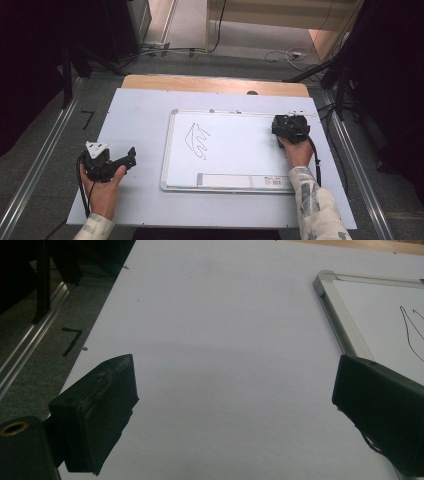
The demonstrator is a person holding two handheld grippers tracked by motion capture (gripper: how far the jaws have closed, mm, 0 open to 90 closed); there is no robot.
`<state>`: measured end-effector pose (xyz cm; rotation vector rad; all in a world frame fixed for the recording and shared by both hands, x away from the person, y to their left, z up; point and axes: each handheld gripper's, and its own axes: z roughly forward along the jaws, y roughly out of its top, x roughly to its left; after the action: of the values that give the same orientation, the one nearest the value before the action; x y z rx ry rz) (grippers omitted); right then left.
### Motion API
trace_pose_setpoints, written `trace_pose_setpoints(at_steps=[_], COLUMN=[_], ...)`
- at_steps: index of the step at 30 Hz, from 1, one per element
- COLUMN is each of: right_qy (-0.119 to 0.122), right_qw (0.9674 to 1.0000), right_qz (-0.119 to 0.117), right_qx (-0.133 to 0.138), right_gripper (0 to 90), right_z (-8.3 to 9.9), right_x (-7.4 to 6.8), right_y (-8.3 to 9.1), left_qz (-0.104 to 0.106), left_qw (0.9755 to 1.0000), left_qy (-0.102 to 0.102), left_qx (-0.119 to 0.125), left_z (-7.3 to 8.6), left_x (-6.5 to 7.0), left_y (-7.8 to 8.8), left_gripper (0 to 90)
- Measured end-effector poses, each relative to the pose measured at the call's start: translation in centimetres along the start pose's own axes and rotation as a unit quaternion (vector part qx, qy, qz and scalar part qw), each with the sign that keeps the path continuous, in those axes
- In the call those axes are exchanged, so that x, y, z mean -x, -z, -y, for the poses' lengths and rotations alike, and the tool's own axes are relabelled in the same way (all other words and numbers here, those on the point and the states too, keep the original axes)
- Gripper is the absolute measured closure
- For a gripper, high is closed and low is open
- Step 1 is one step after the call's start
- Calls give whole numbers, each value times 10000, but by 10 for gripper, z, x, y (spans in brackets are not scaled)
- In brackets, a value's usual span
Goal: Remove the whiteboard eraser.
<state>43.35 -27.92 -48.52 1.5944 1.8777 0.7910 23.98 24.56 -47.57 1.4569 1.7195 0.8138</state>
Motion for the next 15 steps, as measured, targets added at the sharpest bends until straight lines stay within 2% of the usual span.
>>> trace_pose_setpoints(at_steps=[15], right_qy=[-57], right_qw=[9999], right_qz=[-93], right_qx=[-124], right_gripper=[147], right_z=[3], right_x=[-4], right_y=[-9], left_qz=[11], left_qw=[10000], left_qy=[18], left_qx=[-36], left_z=[0], left_x=[0], left_y=[-1], left_gripper=[47])
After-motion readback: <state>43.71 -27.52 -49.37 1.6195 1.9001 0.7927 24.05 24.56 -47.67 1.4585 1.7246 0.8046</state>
